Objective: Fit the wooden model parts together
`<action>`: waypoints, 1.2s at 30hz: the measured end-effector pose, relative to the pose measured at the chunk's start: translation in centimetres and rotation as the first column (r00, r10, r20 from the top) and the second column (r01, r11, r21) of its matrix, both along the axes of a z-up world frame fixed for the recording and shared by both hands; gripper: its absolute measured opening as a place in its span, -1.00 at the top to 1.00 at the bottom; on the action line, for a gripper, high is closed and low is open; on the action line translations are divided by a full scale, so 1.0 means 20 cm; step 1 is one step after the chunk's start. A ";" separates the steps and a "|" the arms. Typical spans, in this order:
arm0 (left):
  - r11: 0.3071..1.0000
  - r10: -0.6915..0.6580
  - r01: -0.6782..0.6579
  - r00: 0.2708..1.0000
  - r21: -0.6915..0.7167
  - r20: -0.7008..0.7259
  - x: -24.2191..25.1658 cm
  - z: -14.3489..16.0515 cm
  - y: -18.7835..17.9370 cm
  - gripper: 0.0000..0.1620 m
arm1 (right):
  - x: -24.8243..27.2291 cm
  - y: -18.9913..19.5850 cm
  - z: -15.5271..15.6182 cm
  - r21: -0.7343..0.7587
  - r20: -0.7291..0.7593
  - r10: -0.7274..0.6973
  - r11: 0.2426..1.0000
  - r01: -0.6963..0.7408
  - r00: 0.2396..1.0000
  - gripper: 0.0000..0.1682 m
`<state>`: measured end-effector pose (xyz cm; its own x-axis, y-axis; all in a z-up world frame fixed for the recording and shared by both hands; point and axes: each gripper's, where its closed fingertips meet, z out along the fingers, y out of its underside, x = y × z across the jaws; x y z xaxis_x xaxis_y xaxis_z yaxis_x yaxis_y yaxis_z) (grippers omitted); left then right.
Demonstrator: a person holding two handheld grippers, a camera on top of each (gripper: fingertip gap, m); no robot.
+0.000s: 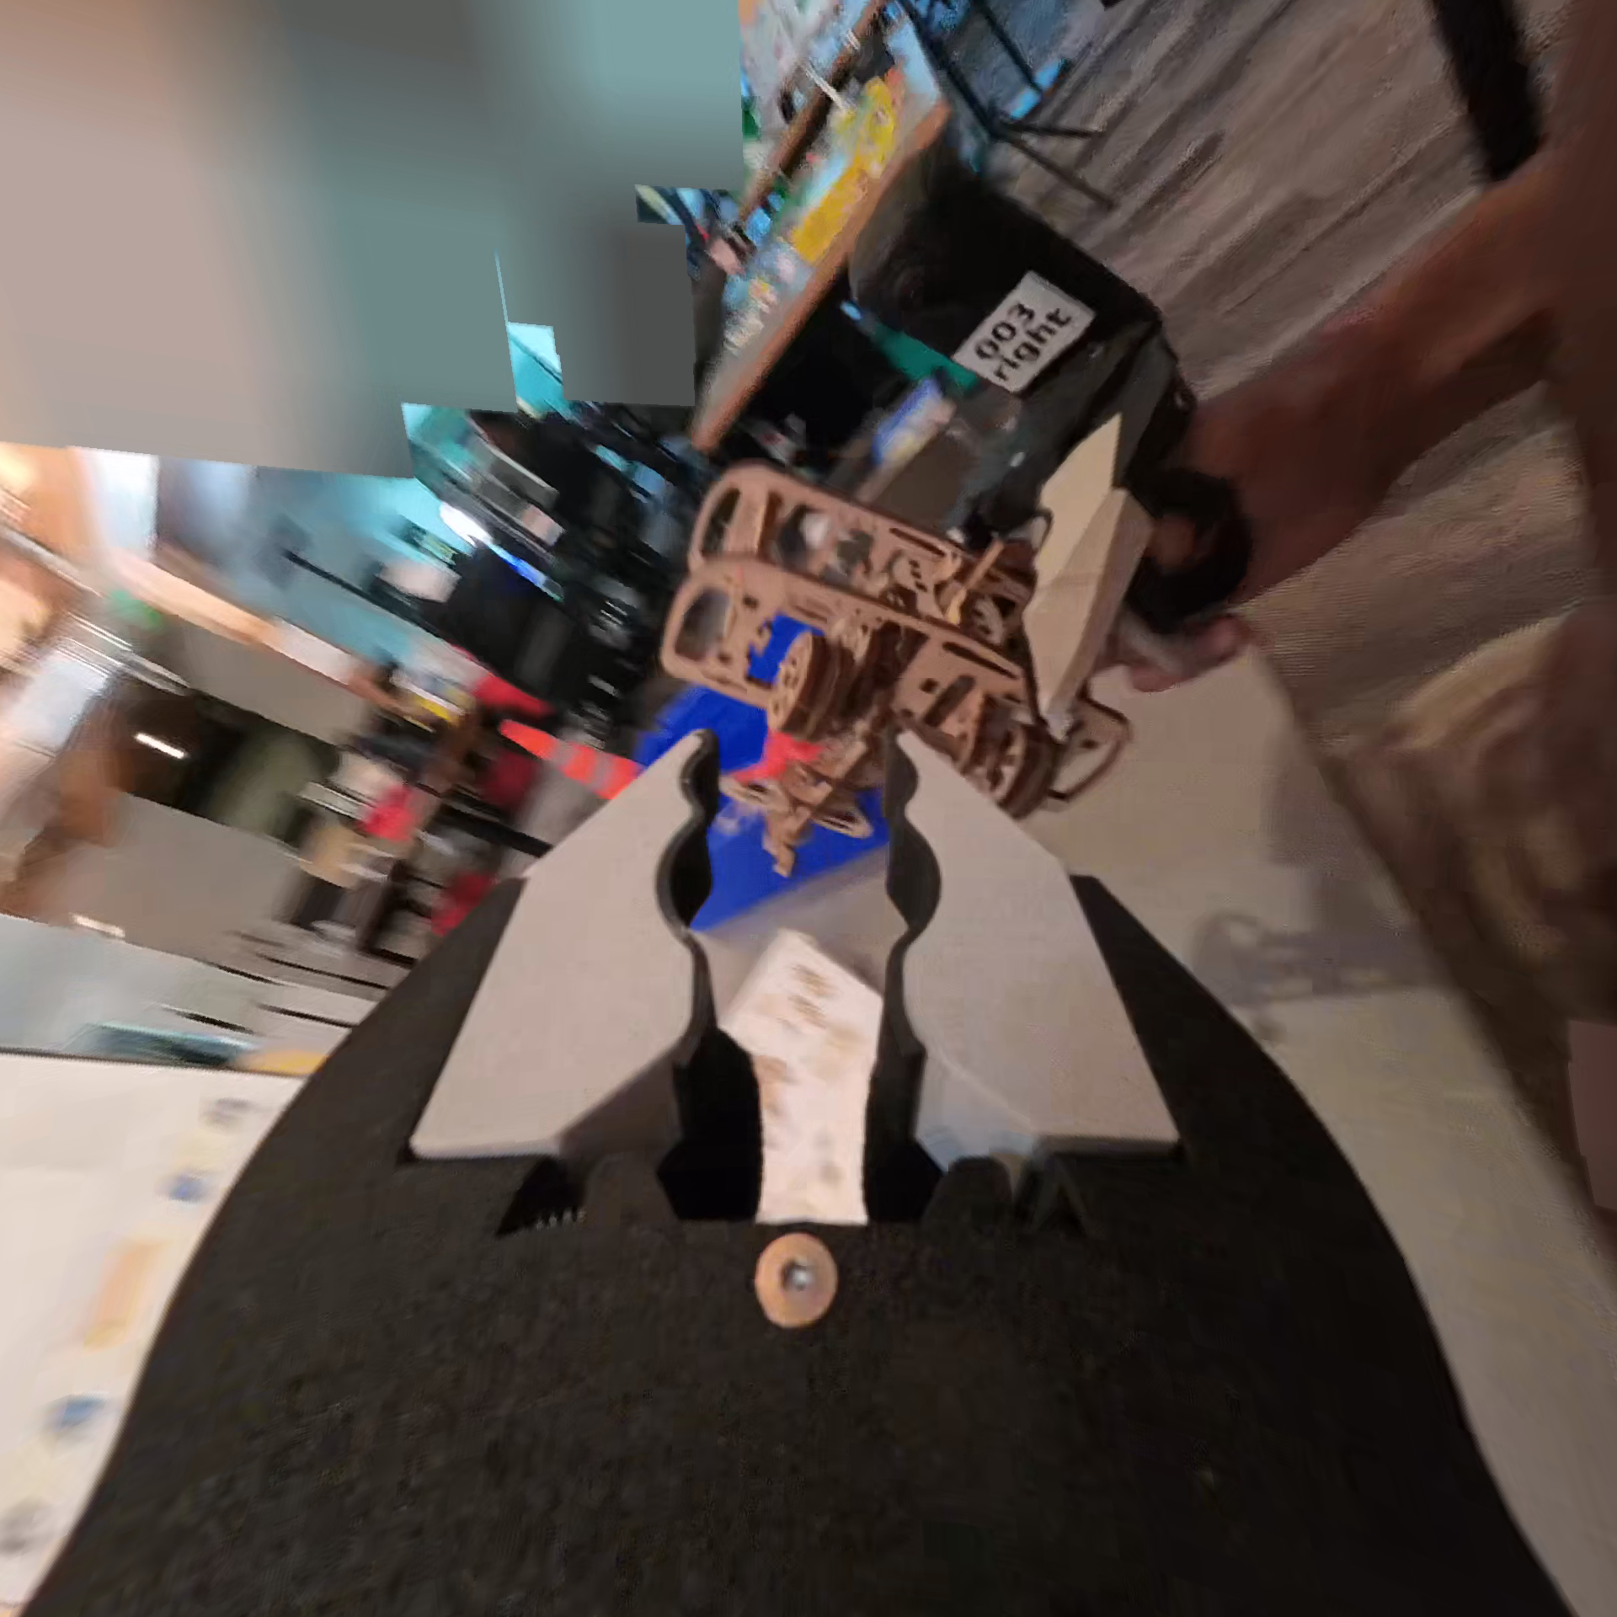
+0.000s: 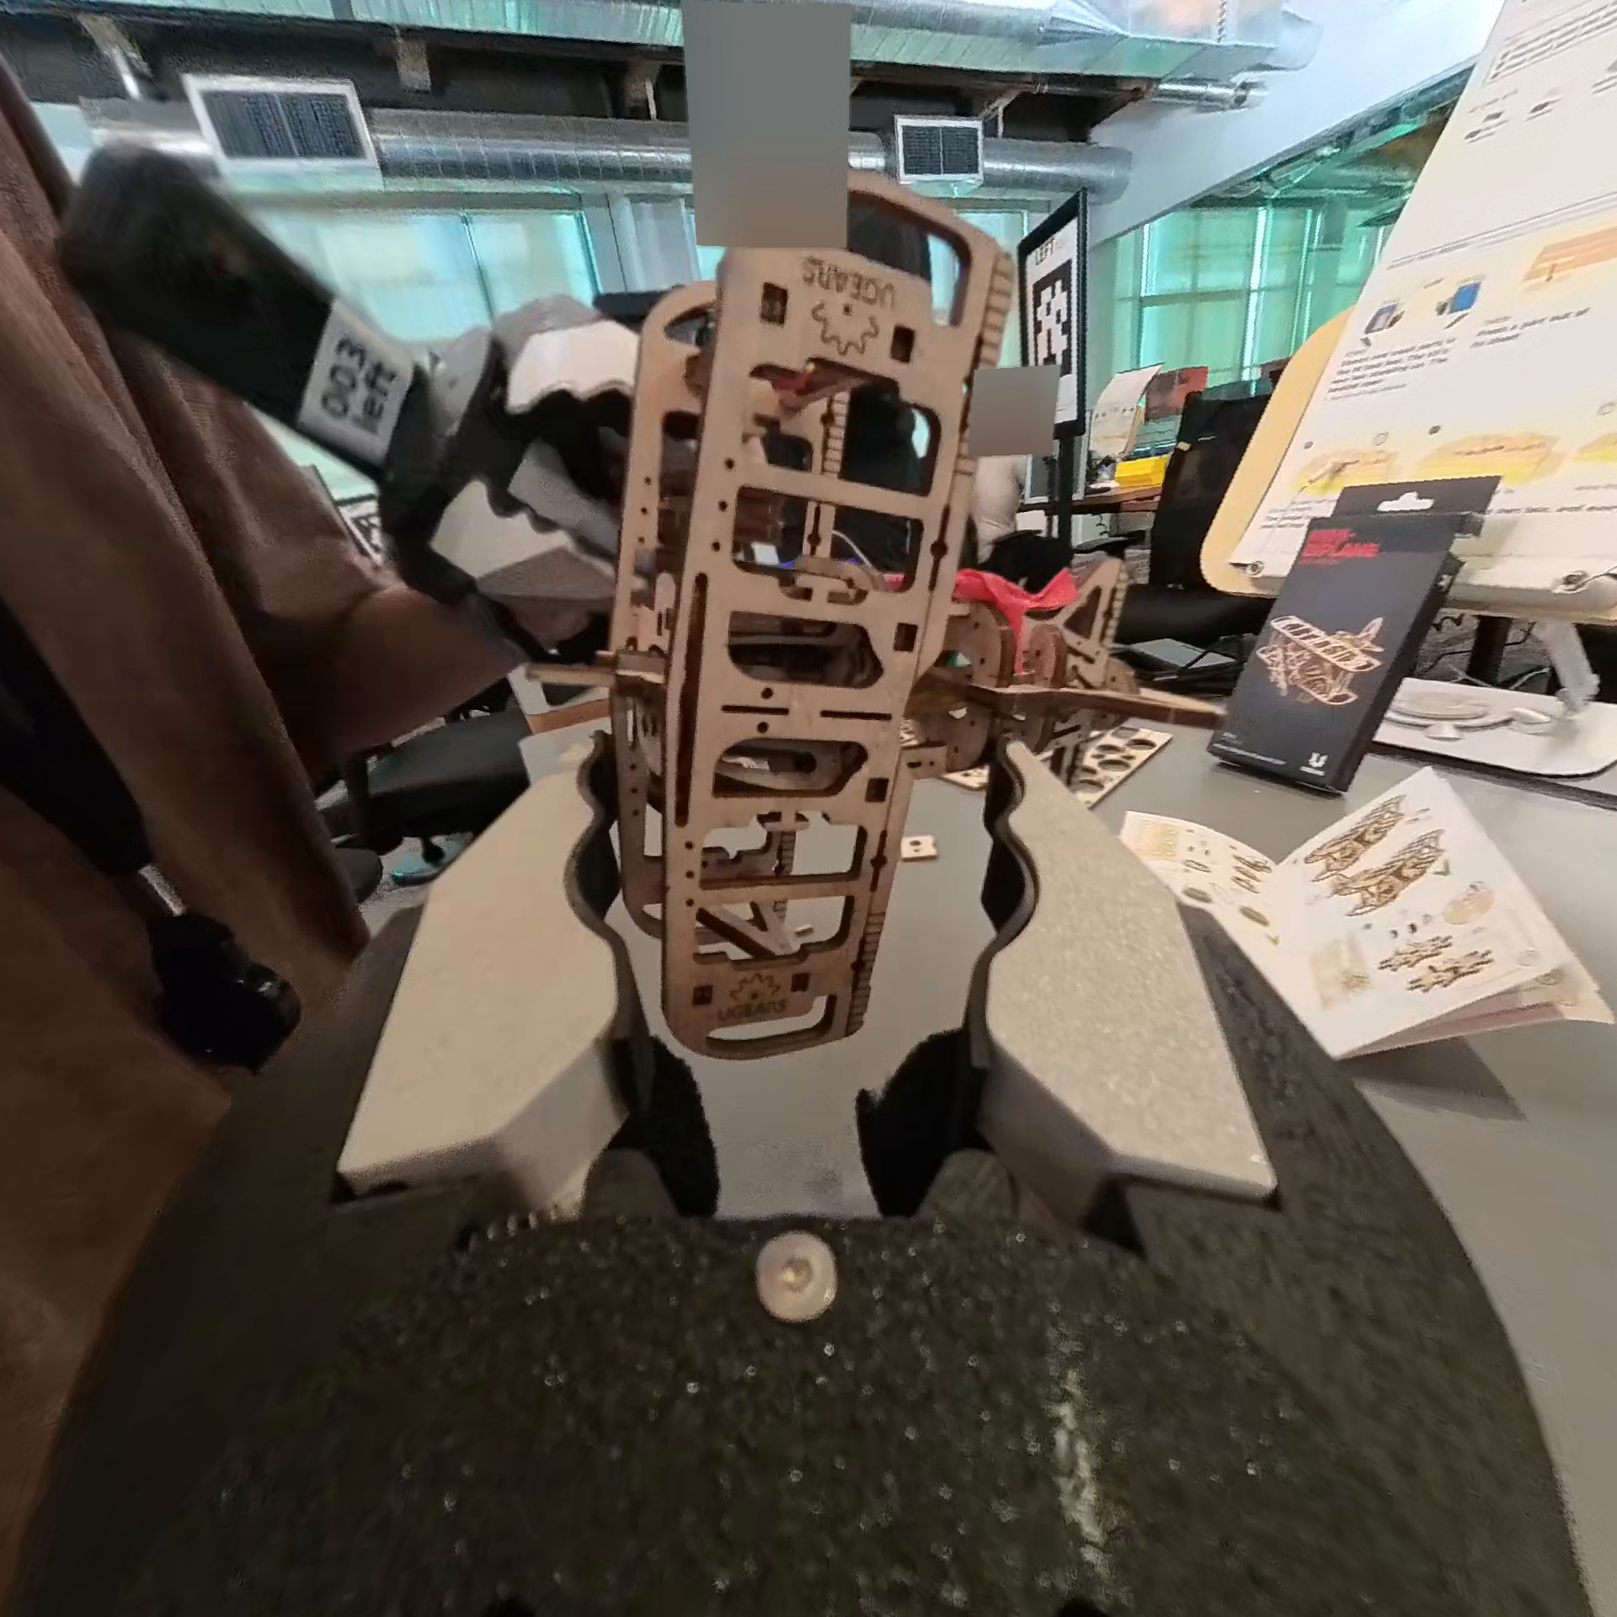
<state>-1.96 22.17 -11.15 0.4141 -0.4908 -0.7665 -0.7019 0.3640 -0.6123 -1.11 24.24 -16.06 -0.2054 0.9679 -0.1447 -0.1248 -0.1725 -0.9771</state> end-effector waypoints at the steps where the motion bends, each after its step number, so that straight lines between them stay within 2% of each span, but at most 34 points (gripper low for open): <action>1: 0.994 -0.022 0.025 0.999 0.103 -0.025 0.02 0.03 -0.01 0.63 | 0.00 0.00 0.00 -0.008 -0.003 0.004 1.000 -0.004 1.000 0.01; 2: 0.988 -0.048 0.056 0.997 0.144 -0.056 0.04 0.03 -0.02 0.67 | 0.00 0.00 0.00 -0.014 -0.007 0.004 1.000 -0.004 1.000 0.01; 5: 0.995 -0.062 0.072 0.990 0.069 -0.130 0.05 -0.03 0.02 0.55 | 0.00 -0.01 -0.01 -0.015 0.002 0.006 1.000 -0.006 1.000 0.01; 8: 0.990 -0.092 0.109 0.980 0.087 -0.174 0.07 -0.04 0.04 0.57 | -0.01 -0.01 -0.02 -0.010 0.014 0.004 1.000 -0.004 1.000 0.01; 13: 0.986 -0.128 0.147 0.971 0.081 -0.199 0.08 -0.05 0.04 0.70 | -0.01 -0.01 -0.02 -0.016 0.013 0.001 1.000 -0.001 1.000 0.01; 25: 0.988 -0.146 0.154 0.953 0.011 -0.266 0.09 -0.10 0.04 0.71 | -0.01 -0.02 -0.07 0.037 0.107 -0.013 0.999 0.009 0.994 0.01; 36: 0.984 -0.113 0.156 0.920 0.087 -0.374 0.09 -0.12 0.03 0.72 | -0.03 -0.01 -0.09 0.032 0.131 -0.023 0.999 0.019 0.991 0.01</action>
<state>-0.11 22.85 -13.51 0.0297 -0.4237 -0.9053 -0.8088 0.5220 -0.2708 -1.62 23.97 -17.77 -0.1660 0.9763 -0.1391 0.0018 -0.1407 -0.9900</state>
